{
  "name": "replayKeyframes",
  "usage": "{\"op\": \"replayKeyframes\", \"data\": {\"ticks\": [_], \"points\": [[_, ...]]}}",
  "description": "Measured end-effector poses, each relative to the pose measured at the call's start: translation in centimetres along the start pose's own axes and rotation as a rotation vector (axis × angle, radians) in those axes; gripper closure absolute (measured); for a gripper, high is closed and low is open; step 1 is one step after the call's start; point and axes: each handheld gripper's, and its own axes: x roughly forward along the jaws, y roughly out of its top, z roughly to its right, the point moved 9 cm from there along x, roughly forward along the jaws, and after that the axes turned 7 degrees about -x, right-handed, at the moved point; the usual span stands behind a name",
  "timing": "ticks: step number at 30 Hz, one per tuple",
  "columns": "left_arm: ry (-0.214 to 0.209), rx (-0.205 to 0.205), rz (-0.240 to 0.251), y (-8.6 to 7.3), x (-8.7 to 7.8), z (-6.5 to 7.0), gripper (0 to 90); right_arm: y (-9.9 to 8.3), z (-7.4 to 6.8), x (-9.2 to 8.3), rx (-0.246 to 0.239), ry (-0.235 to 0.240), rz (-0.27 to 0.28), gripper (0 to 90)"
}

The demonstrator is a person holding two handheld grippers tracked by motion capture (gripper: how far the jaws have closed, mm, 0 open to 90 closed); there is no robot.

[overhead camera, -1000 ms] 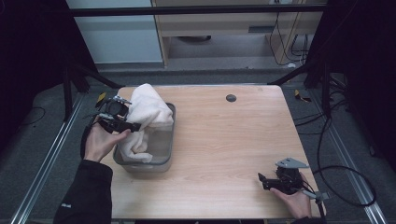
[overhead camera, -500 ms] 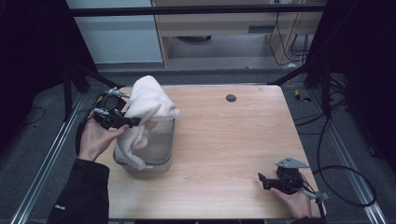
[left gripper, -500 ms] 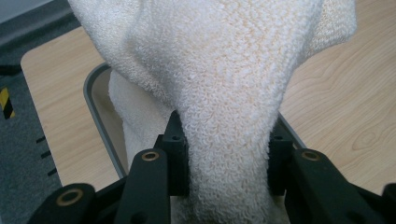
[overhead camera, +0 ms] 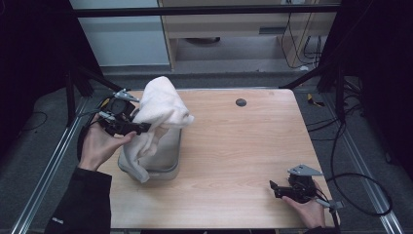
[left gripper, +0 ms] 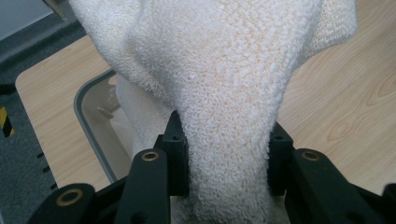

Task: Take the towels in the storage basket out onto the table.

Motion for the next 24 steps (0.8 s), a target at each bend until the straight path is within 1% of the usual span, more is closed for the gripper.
{"op": "replayKeyframes", "data": {"ticks": [2,3,7,9,12,13,16,17,18,19,20,21,24], "points": [[-0.007,0.012,-0.002,0.2,-0.2,0.3,62.2,0.0,0.0,0.0,-0.001,0.0,0.001,13.4],[-0.011,0.01,0.0,0.2,-0.3,0.5,62.2,0.0,0.0,0.0,0.0,-0.001,0.0,13.4],[-0.018,0.03,0.003,0.6,-0.6,1.2,62.1,0.0,0.0,0.0,-0.001,-0.001,-0.001,13.4],[-0.028,0.032,0.008,0.8,-0.6,1.6,62.1,0.0,0.0,0.0,0.001,0.0,0.001,13.4],[-0.036,0.061,0.0,1.1,-0.7,2.6,62.1,0.0,0.0,-0.1,0.005,0.002,0.0,13.4],[-0.036,0.061,0.0,1.1,-0.7,2.6,62.1,0.0,0.0,-0.1,0.005,0.002,0.0,13.4],[-0.049,0.081,0.007,1.4,-0.7,3.5,62.1,0.0,0.0,-0.1,0.011,0.005,0.001,13.6],[-0.057,0.086,0.01,1.5,-0.8,3.9,62.1,0.0,0.1,-0.1,0.003,-0.001,0.004,13.6],[-0.067,0.095,0.015,1.7,-0.8,4.5,62.0,0.0,0.1,-0.1,0.004,-0.001,0.005,13.7],[-0.067,0.095,0.015,1.7,-0.8,4.5,62.0,0.0,0.1,-0.1,0.004,-0.001,0.005,13.7],[-0.071,0.104,0.015,1.8,-0.8,4.9,62.0,0.0,0.1,-0.2,0.003,0.0,0.007,13.6],[-0.073,0.106,0.015,1.8,-0.8,5.1,62.0,0.1,0.0,-0.2,0.014,0.007,0.008,13.6],[-0.081,0.128,0.012,2.2,-0.8,6.1,62.0,0.1,0.1,-0.3,0.01,0.006,0.011,13.5]]}}
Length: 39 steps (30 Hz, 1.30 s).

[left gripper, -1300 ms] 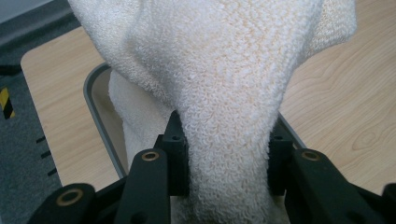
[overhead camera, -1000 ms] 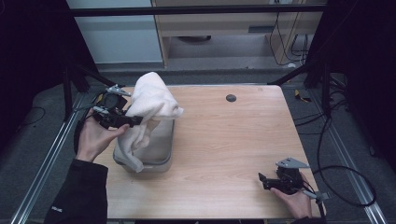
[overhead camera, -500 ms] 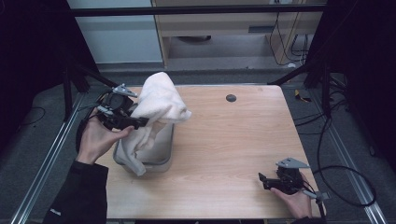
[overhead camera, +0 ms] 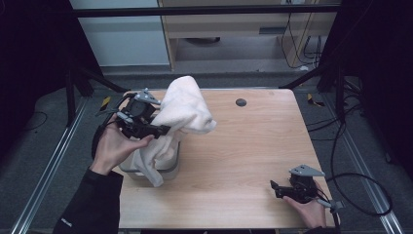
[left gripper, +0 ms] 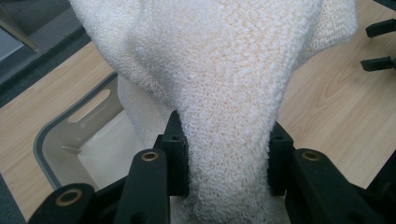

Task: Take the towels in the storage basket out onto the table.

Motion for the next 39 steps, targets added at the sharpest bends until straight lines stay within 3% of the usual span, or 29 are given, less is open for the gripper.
{"op": "replayKeyframes", "data": {"ticks": [22,31,39], "points": [[-0.075,0.106,0.017,2.7,1.2,5.5,62.0,-0.2,0.4,-0.2,0.003,-0.023,0.012,12.2],[-0.1,0.142,0.005,4.2,3.2,7.9,61.8,-0.3,0.8,-0.3,0.007,-0.033,0.019,12.2],[-0.117,0.175,-0.02,4.9,6.0,9.8,61.8,-0.4,1.1,-0.4,0.01,-0.043,0.022,12.2]]}}
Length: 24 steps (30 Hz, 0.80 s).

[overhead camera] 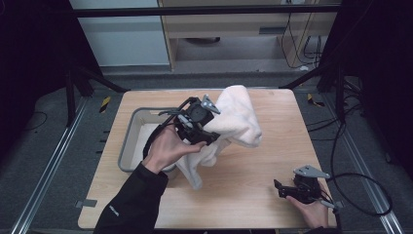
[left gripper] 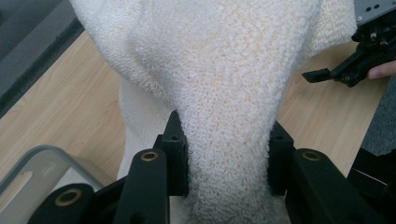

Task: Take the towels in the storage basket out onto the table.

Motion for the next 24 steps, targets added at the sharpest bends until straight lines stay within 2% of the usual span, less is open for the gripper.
{"op": "replayKeyframes", "data": {"ticks": [10,24], "points": [[-0.036,0.009,-0.046,-0.3,4.5,1.0,61.7,-0.1,0.2,0.0,0.001,-0.012,0.003,12.2],[-0.062,-0.001,-0.065,-1.0,8.3,1.4,61.6,-0.2,0.2,0.1,-0.013,-0.014,-0.002,11.9]]}}
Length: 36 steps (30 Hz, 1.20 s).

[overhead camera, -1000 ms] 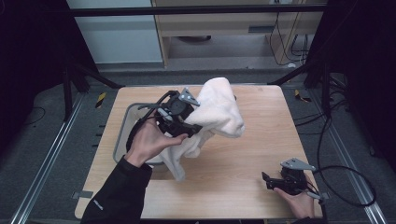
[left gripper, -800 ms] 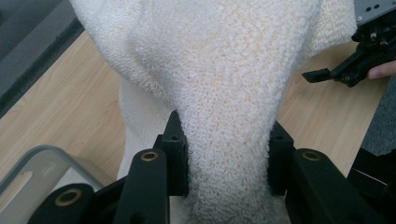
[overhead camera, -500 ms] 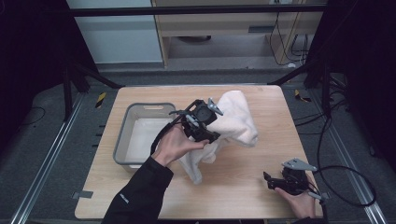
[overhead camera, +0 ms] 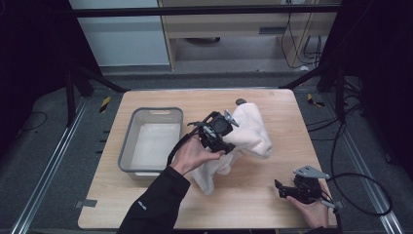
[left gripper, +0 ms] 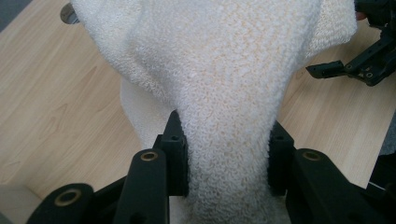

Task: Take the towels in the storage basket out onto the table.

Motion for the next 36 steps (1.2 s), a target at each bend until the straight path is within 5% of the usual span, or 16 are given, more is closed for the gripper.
{"op": "replayKeyframes", "data": {"ticks": [19,36], "points": [[-0.013,-0.01,-0.058,-1.7,5.7,0.2,60.6,-0.1,0.0,0.1,-0.006,0.001,-0.006,11.8],[-0.022,-0.003,-0.092,-3.5,9.0,0.2,53.7,-0.1,-0.1,0.1,-0.002,0.007,-0.007,11.4]]}}
